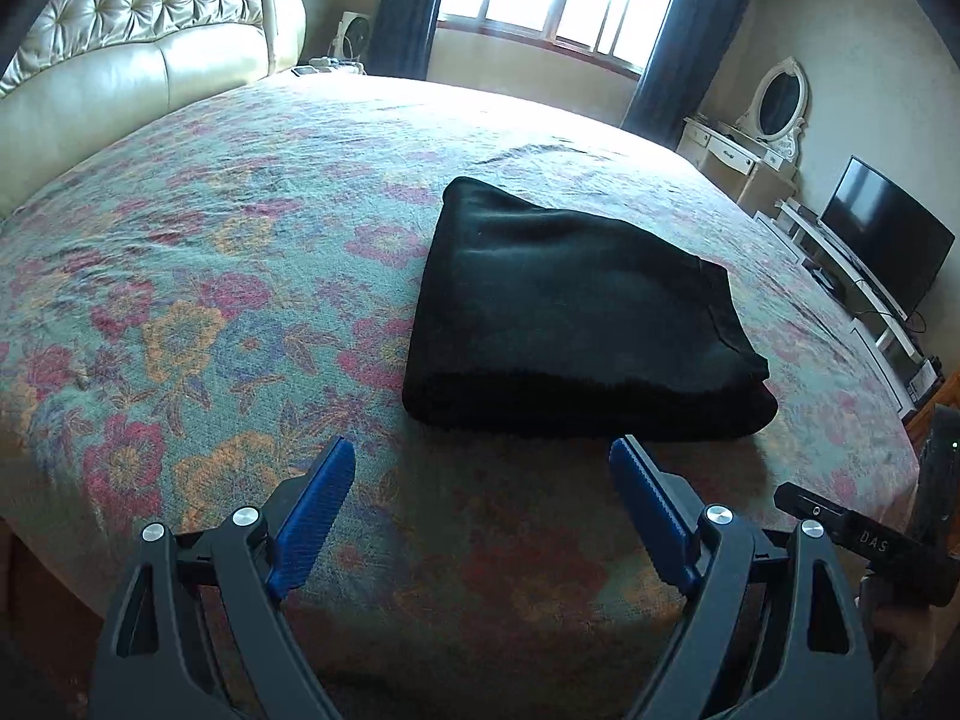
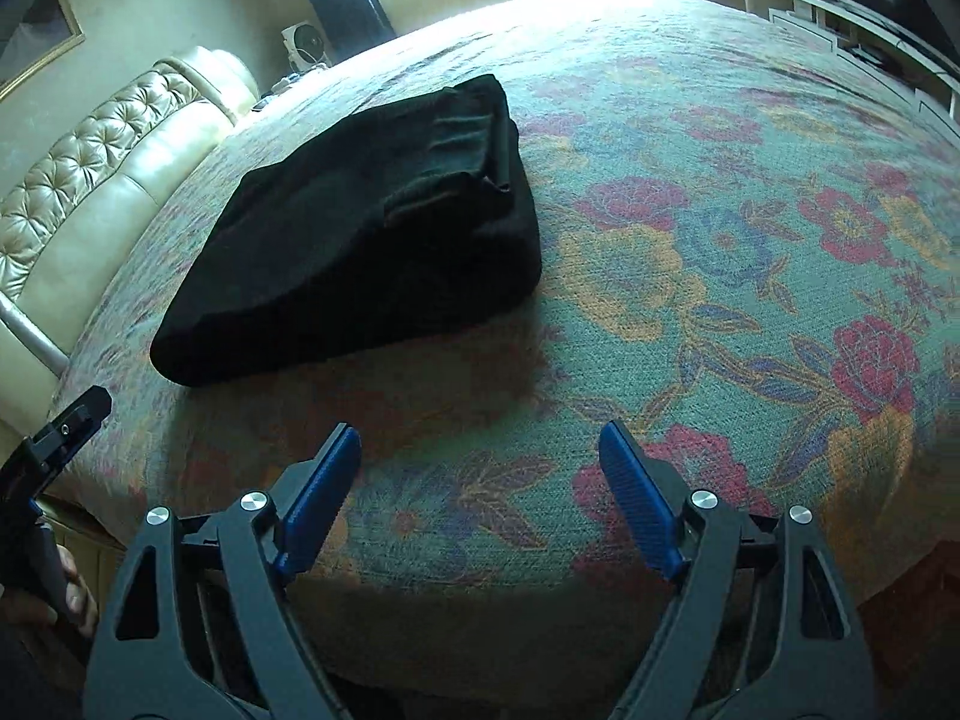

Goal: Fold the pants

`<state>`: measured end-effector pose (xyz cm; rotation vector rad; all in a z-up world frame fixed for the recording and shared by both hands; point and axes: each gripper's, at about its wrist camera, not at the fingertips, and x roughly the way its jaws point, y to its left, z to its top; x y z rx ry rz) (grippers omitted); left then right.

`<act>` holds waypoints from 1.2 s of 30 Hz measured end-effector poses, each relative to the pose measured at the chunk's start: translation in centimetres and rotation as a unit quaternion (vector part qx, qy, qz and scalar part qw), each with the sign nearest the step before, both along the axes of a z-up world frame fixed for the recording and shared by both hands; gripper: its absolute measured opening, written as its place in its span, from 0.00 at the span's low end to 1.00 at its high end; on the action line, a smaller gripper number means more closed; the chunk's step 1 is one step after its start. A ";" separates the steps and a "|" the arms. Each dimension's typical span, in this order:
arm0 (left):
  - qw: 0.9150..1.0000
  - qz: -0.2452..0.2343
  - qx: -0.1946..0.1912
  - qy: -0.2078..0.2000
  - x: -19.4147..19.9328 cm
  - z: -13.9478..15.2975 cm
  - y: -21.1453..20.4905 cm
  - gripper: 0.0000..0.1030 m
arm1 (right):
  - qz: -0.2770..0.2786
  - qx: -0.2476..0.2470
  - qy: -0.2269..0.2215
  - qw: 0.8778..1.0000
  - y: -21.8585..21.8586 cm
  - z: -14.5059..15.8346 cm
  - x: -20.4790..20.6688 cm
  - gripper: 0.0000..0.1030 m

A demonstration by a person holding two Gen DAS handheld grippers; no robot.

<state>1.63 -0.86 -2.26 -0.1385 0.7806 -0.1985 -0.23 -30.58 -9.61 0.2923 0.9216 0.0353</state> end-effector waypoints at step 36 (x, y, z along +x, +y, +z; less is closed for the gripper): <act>0.994 0.016 0.086 -0.059 -2.5 3.0 -3.6 0.84 | 0.050 -0.032 -0.035 0.998 4.1 2.3 -0.9 0.87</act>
